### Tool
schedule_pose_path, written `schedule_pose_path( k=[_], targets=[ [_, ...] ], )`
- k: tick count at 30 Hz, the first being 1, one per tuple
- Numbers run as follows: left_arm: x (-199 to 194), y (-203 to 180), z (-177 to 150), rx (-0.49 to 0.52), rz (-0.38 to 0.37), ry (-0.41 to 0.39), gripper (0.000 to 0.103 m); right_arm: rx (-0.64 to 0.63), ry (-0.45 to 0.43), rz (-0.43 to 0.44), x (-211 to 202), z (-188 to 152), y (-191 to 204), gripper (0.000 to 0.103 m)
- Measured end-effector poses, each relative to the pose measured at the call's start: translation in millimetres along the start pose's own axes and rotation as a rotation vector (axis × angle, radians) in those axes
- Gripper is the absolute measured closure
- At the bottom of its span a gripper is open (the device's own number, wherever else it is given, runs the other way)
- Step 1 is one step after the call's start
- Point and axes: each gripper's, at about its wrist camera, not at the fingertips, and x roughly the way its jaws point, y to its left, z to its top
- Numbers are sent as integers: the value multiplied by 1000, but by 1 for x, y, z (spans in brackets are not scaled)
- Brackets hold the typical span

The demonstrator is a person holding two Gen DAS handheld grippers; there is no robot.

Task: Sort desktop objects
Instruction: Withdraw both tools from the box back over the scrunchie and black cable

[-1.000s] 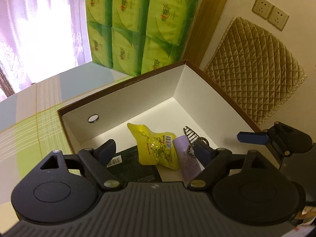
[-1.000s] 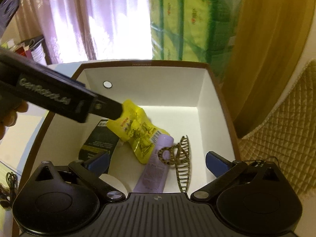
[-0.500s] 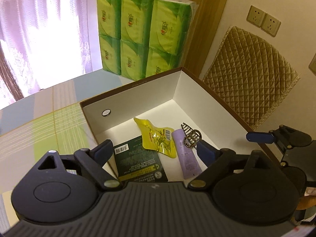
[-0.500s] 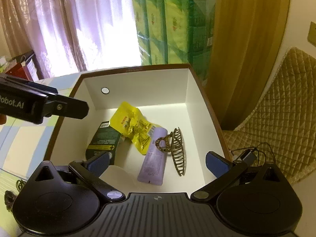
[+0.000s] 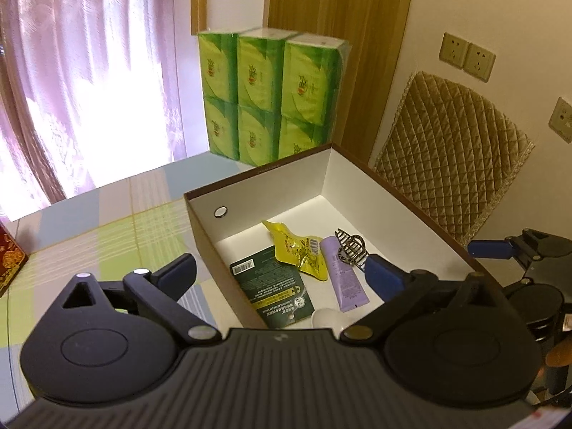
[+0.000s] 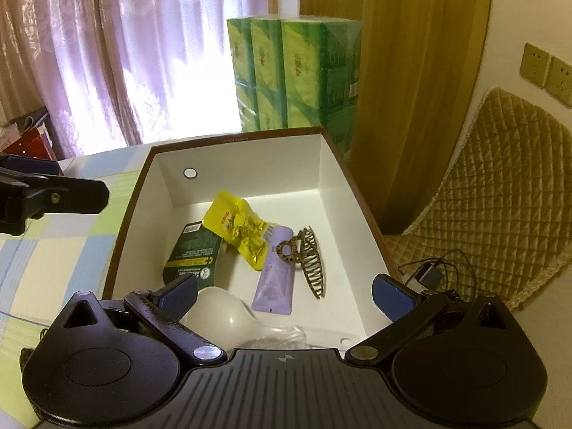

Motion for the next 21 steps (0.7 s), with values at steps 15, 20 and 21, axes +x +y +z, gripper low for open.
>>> schedule_pose_path(
  k=[15,20,21],
  targets=[
    [-76,15,-40,-19,23,-161,1,-22,-28,-68,-36,-14,32,2],
    [-99,21,-50,-48,8,-209,1,-11,-54,-74,-49,-18,39,2],
    [-104,21,-53,-48,10,-222,1,-11,-58,-75,-51,-18,41,2]
  ],
)
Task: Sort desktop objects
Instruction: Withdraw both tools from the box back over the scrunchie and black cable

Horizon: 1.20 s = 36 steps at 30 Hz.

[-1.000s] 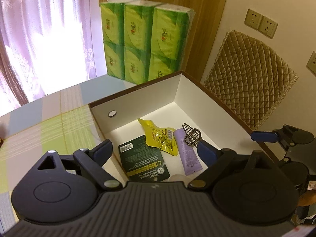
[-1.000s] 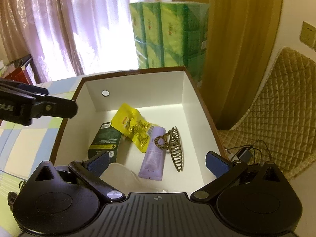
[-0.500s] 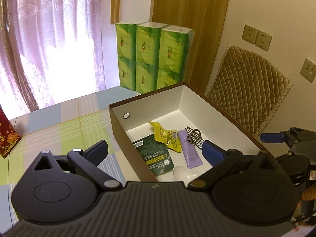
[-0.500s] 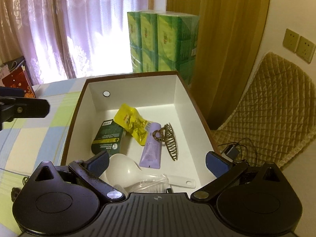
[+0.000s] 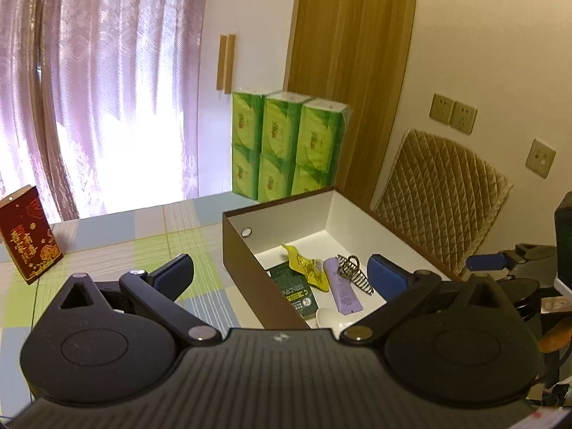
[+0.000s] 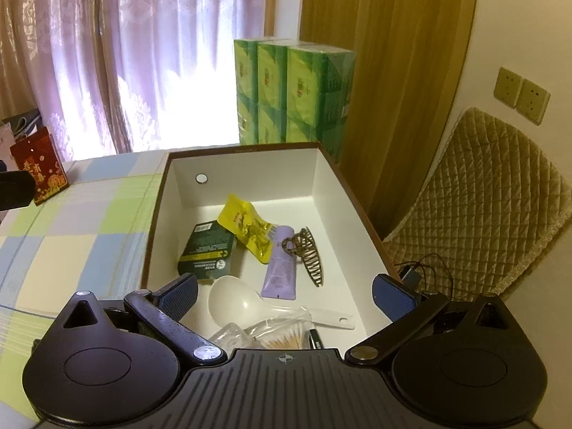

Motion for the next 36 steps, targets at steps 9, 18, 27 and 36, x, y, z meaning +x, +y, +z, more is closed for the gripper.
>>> schedule_pose_path(
  k=[9,18,27,36],
  targets=[
    [-35,-6,-17,90,35,-50,1,33,-25,-7,-19,-9,9,2],
    [-52,-8,-34,54,-29,-23,1,42,-24,-30,-38,-22,14,2],
    [-65,-3,-58,43,-21,50,1,39,12,-22,-48,-45,20,2],
    [-73,0,-99,87,-2,147,1,33,81,-4,-46,-72,34,2]
  ],
)
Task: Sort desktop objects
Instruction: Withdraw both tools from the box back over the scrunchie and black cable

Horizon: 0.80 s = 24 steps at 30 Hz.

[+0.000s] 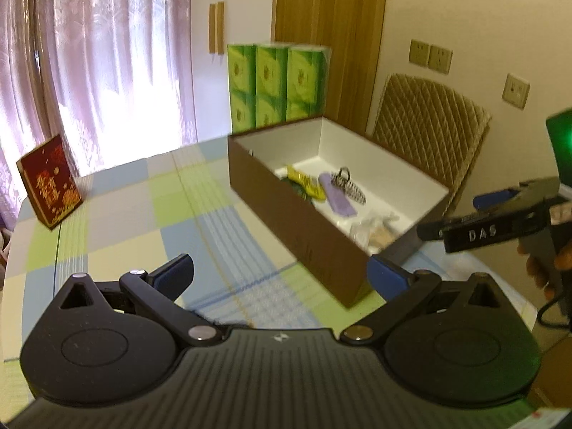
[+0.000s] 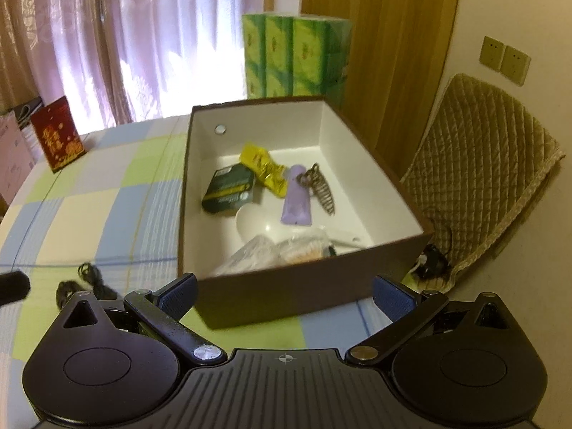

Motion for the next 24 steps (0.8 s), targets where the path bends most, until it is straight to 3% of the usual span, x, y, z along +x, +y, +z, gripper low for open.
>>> schedule_pose_path(
  k=[12,24],
  targets=[
    [-1,28,-60,-56,89,149,1,-26,87,89,12,-37,34,2],
    [0,59,-88,-115,156,253,1,-67,182,203,40,-55,76,2]
  ],
)
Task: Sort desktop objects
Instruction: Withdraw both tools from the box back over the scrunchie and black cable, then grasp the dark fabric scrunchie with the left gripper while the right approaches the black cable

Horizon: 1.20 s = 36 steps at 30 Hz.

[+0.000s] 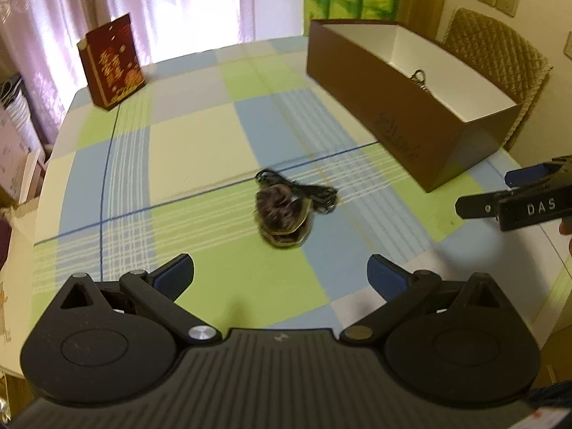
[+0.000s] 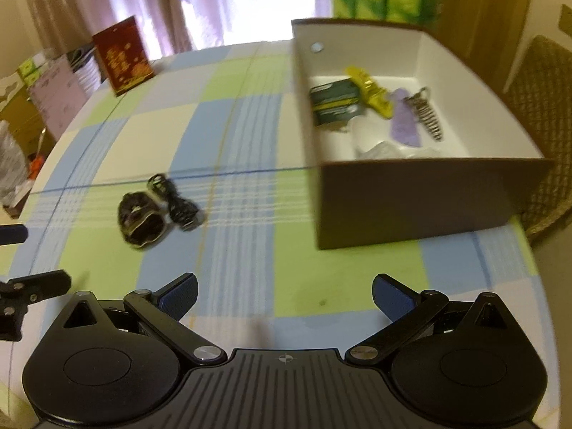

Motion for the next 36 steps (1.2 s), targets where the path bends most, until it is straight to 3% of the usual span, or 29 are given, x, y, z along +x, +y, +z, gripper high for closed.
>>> schedule_pose_path(
  k=[9,21,28,34,36],
  targets=[
    [19,19,-10,-61,27,95,2,-40,57,87,26,-4,21,2],
    [46,18,3,4,-58,61,8,72,112,28,58,-5,-8,2],
    [78,12,25,83,-112,50,25,111,122,15,62,-6,-19,2],
    [101,9,40,124,-126,40,27,134,123,-1,60,-6,-25,2],
    [108,9,43,129,-132,41,37,140,122,-2,59,-6,-25,2]
  ],
)
